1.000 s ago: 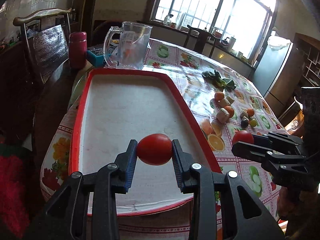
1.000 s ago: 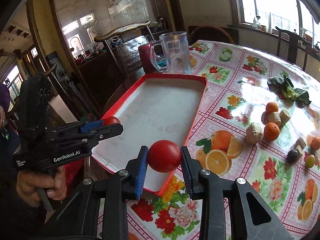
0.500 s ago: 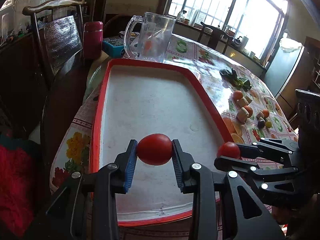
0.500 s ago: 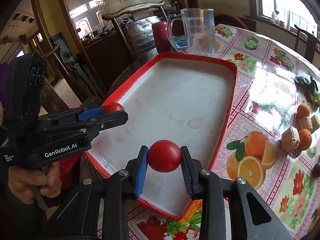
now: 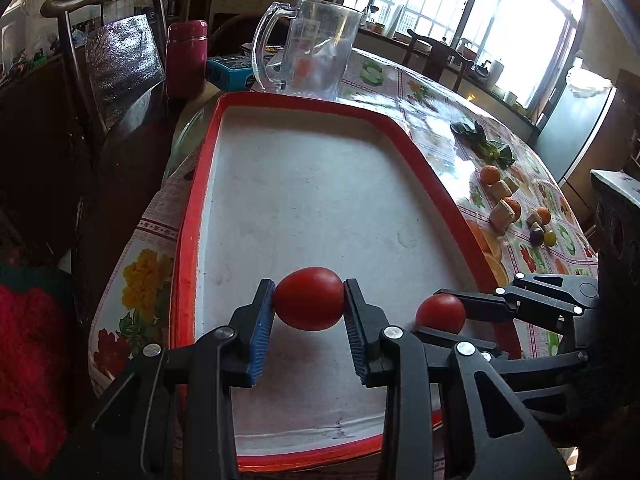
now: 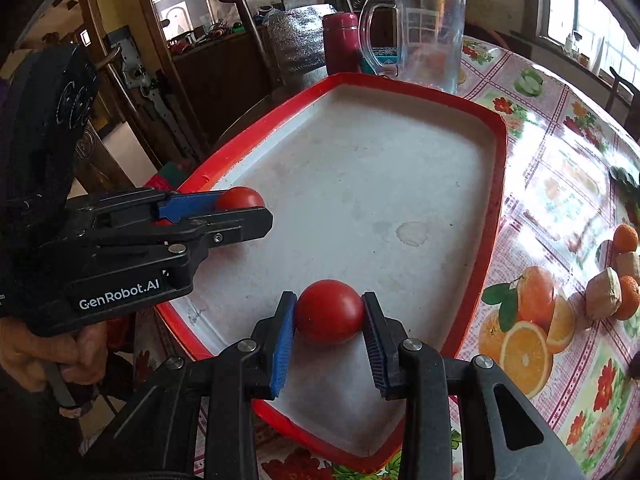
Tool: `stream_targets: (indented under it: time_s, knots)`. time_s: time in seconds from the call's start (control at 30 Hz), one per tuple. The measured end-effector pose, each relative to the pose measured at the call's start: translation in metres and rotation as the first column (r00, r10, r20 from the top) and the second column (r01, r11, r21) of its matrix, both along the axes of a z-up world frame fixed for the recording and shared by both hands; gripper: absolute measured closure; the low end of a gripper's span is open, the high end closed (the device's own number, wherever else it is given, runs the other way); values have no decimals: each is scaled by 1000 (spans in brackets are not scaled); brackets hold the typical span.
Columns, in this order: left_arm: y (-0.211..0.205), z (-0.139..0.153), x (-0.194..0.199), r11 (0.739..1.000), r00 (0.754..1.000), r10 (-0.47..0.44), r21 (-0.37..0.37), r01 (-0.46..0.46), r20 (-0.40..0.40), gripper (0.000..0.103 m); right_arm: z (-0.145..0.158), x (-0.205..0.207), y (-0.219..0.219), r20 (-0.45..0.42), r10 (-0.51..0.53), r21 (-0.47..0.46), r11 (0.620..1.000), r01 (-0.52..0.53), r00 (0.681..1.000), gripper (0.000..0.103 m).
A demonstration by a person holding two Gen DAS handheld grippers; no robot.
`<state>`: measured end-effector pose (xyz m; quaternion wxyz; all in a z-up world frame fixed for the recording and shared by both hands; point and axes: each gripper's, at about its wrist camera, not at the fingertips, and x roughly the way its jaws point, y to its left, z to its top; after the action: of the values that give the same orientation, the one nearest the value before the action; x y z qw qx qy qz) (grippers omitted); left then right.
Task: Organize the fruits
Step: 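Open both tools to drop the tomatoes into the tray, then move both open tools back toward the remaining fruits on the table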
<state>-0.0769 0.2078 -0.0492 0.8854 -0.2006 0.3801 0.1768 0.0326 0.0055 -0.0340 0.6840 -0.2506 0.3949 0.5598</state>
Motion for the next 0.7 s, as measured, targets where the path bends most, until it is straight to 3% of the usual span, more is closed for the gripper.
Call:
stream_targets:
  time_s: [0.2,0.37,0.5,0.7]
  knots:
    - [-2,-2,4,1000,999,2,18,-2,-33,67,13,-1,-13,36,-4,37,999,3,999,51]
    - [-8,4,2,999,999,16,39,-15,-35,35,33,-2,-37,57,-11,89,996,6,998,44]
    - [-8,7,1,999,999,23,38,-21,-47,33,47,0,-65,64,-38,134,991,29,997,36]
    - [-14,17,-6,998,999,33,48,-31,-33,33,58,13,-106,12,-107,190,976,103,994,35]
